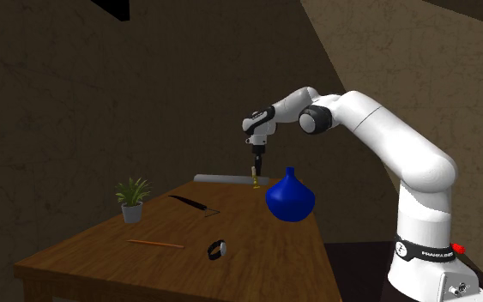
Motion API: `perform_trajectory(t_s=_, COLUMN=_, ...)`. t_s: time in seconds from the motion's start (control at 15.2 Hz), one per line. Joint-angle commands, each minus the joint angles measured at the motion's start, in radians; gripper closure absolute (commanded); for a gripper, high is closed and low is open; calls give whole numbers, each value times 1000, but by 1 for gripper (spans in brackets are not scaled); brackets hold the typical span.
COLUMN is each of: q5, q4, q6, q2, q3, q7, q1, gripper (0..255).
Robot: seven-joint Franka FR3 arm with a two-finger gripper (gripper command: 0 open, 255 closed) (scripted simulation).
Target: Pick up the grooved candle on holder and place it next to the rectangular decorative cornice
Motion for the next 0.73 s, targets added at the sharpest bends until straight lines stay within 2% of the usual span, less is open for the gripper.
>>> perform_trajectory(t_s=0.0, q5=0, q4=-1, q6=1, q2=0, q3=0, q7=0, q1=0, gripper=255)
perform_trajectory(t_s=0.2, q5=0, q4=-1, q6=1, q2=0, q3=0, q7=0, q1=0, gripper=255)
perform_trajectory(t_s=0.26, q5=0, q4=-1, q6=1, q2=0, q3=0, q7=0, q1=0, gripper=0)
perform_trajectory(t_s=0.59, q5=0, q4=-1, q6=1, q2=0, q3=0, q7=0, q1=0, gripper=0)
perform_trajectory(t_s=0.66, q5=-4, q4=22, q6=-27, q2=-7, q3=-3, q7=4, q1=-3, gripper=0)
